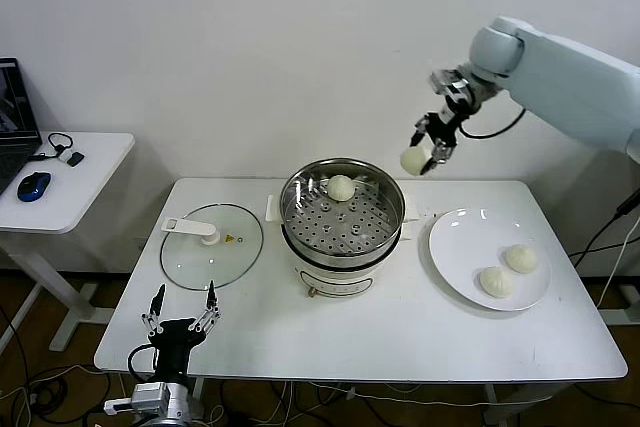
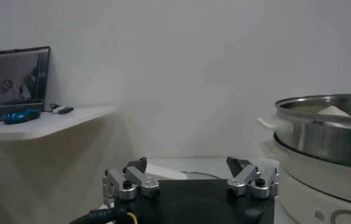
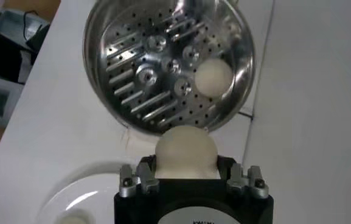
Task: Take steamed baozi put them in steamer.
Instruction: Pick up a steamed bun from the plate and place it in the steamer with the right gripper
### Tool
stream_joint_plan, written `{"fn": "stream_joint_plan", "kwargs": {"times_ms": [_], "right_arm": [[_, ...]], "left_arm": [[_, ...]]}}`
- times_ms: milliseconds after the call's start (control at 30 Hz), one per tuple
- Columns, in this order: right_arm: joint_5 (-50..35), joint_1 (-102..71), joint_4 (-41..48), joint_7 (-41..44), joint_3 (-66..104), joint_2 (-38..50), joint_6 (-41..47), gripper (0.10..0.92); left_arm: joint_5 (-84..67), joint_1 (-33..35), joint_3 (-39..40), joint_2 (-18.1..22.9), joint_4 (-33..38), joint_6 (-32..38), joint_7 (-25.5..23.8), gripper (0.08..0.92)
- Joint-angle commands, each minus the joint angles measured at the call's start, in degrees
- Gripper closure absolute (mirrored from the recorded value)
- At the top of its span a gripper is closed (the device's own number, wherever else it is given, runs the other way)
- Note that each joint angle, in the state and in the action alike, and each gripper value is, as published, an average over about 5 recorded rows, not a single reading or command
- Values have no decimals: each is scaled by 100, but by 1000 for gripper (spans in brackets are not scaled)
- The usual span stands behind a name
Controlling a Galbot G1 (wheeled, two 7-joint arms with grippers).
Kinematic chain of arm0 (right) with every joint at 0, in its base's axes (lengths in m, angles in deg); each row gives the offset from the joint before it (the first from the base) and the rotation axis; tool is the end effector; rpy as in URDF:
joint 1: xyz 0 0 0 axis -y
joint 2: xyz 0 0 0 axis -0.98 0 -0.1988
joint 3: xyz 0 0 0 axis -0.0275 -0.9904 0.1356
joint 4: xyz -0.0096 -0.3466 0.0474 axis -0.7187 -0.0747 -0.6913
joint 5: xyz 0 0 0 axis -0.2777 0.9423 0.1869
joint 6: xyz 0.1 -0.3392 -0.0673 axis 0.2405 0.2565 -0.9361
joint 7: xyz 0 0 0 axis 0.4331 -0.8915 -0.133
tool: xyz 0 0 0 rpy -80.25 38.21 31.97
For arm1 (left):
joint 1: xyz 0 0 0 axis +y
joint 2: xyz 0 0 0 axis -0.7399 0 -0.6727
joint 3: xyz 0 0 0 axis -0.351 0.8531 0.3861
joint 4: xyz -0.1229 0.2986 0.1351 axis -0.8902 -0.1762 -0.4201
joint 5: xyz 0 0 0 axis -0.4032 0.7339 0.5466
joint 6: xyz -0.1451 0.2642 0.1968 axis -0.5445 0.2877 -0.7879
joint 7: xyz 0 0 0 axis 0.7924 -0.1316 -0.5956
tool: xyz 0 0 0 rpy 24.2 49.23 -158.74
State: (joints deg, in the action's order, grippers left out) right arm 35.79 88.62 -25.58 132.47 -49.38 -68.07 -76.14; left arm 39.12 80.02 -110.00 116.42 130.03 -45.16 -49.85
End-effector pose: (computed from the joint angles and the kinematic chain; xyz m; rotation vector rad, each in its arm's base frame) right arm 0.6368 -0.0526 0.0311 1.4937 -1.3907 1.3814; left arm 0.1412 0.0173 -0.3360 0.1833 -3.0198 -0.1030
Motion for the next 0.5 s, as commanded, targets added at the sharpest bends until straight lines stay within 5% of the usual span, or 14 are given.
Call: {"fn": "stream_joint_plan", "kwargs": {"times_ms": [33,500], "right_arm": [[-322,-25,72,-28,-88,-932,319,372],[-186,-794,751,-222,-24,-2142,465,369]], "left_arm": [[29,-2,2,-8,15,-4,-9,177],[-8,45,-78,2,24,34,27,177]]}}
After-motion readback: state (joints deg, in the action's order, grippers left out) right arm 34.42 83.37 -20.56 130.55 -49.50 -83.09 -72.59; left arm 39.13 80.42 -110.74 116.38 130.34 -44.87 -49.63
